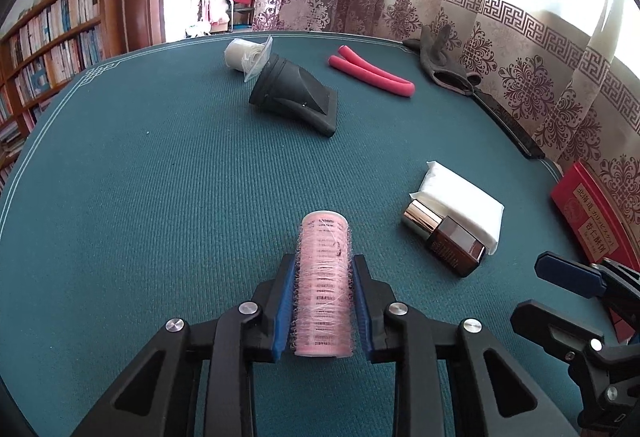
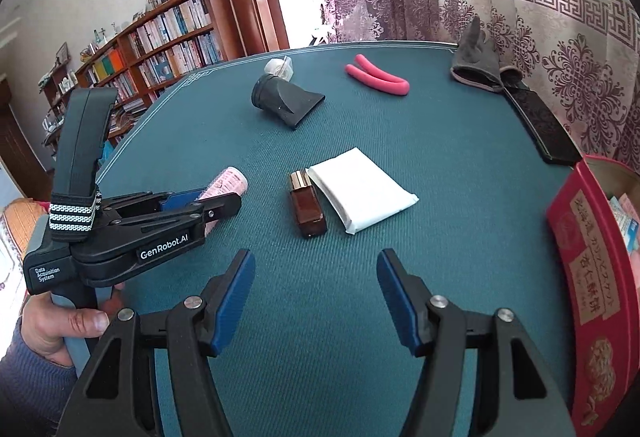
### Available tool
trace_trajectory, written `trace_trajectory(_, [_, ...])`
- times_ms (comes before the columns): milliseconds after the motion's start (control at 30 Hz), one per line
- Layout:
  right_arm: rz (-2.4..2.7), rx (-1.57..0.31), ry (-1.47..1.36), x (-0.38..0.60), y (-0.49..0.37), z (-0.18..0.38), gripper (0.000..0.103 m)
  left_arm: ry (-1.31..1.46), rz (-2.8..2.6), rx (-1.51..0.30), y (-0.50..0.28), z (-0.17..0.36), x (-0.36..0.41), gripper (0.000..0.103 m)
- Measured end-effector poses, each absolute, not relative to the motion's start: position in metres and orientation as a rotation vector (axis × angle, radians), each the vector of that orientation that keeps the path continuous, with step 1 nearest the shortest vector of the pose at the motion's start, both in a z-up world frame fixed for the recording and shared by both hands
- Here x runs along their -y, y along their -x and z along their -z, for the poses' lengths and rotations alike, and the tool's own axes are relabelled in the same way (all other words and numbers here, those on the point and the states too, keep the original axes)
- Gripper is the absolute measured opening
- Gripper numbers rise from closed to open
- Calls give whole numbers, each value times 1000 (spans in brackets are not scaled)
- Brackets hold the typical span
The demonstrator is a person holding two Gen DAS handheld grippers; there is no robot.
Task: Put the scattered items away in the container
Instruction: 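Grasp the brown bottle with the right tool while the left tool holds the roller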
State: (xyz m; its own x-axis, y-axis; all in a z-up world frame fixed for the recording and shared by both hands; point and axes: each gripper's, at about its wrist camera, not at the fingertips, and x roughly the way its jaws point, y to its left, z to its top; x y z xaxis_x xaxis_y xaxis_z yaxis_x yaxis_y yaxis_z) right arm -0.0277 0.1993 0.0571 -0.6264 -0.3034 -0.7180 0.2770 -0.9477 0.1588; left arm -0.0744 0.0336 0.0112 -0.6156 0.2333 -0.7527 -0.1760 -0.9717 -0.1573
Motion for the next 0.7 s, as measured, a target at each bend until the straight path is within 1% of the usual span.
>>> trace_trajectory(33, [2558, 51, -1154, -197, 33, -54, 49, 1239, -2634, 101, 74, -11, -33, 29])
trace_trajectory(100, [2537, 58, -1166, -192, 43, -48, 41, 1235, -2634, 106, 74, -11, -33, 29])
trace_trajectory(300, [2527, 52, -1188, -184, 67, -38, 38, 1228, -2623, 139, 74, -11, -30, 29])
trace_trajectory(533, [2543, -21, -1188, -172, 84, -34, 37, 1226, -2622, 146, 74, -11, -30, 29])
trace_trajectory(667, [2576, -86, -1186, -167, 83, -34, 30, 1225, -2622, 147, 74, -11, -29, 29])
trace_trajectory(700, [2580, -97, -1184, -167, 83, -34, 25, 1225, -2622, 147, 74, -11, -29, 29])
